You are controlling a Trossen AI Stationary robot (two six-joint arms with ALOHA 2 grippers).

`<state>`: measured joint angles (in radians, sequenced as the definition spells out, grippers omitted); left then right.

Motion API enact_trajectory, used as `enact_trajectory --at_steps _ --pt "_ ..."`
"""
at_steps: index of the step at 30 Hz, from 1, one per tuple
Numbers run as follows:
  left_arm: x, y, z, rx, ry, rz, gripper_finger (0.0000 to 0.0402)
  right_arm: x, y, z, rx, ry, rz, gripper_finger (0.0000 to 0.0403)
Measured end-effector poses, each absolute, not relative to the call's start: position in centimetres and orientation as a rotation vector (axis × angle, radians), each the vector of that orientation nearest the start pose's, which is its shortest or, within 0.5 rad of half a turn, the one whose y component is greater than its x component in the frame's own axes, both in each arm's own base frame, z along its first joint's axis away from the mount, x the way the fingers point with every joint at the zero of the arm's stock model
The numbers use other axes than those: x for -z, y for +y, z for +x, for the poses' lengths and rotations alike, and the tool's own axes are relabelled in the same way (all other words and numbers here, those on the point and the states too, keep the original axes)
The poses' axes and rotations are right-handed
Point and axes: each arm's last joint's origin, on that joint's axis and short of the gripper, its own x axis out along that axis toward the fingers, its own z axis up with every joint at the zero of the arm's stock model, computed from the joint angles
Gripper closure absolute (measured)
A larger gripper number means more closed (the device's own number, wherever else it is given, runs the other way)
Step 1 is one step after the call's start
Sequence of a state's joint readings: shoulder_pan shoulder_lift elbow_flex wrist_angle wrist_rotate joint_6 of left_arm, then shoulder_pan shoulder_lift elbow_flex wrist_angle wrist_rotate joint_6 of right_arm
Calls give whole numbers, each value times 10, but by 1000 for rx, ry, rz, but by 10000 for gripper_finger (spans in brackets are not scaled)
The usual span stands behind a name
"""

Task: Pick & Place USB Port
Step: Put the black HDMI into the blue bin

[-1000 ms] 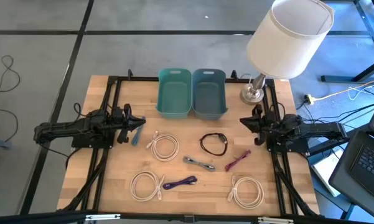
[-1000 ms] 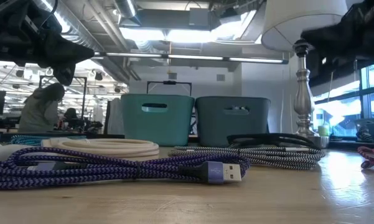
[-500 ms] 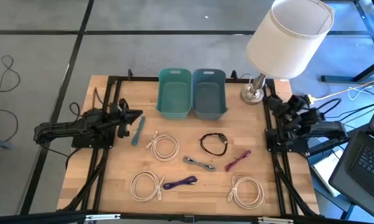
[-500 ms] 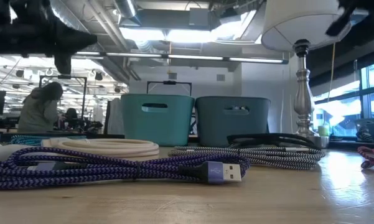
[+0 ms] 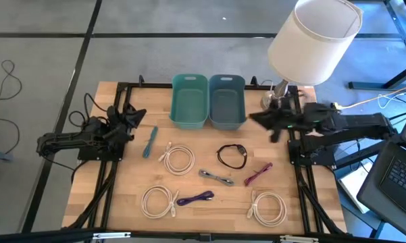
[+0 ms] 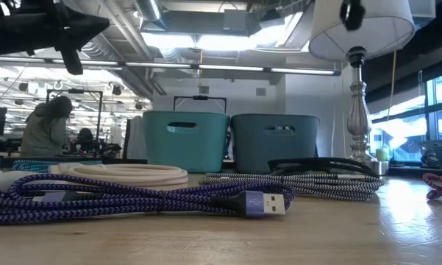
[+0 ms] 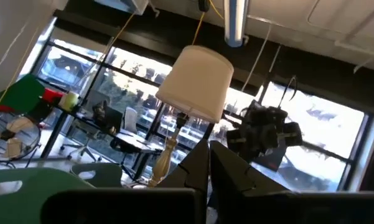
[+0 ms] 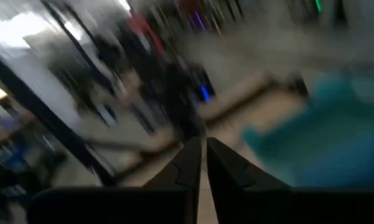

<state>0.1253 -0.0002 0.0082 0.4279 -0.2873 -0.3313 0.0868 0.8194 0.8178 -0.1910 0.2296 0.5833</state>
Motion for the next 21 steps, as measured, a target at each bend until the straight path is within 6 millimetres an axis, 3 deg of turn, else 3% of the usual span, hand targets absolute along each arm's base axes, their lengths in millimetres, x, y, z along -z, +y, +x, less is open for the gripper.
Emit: enact_trajectory --at_steps 8,13,17,21 --pt "-200 18 88 -306 -424 -311 394 -296 12 219 468 718 647 372" --pt "-194 19 90 -353 -365 -310 395 -263 23 238 470 916 660 372" --pt "-191 19 91 -354 -322 -307 395 -240 28 253 458 1026 546 372" --pt "-188 19 92 -356 -296 -311 393 -215 33 268 324 1159 413 372"
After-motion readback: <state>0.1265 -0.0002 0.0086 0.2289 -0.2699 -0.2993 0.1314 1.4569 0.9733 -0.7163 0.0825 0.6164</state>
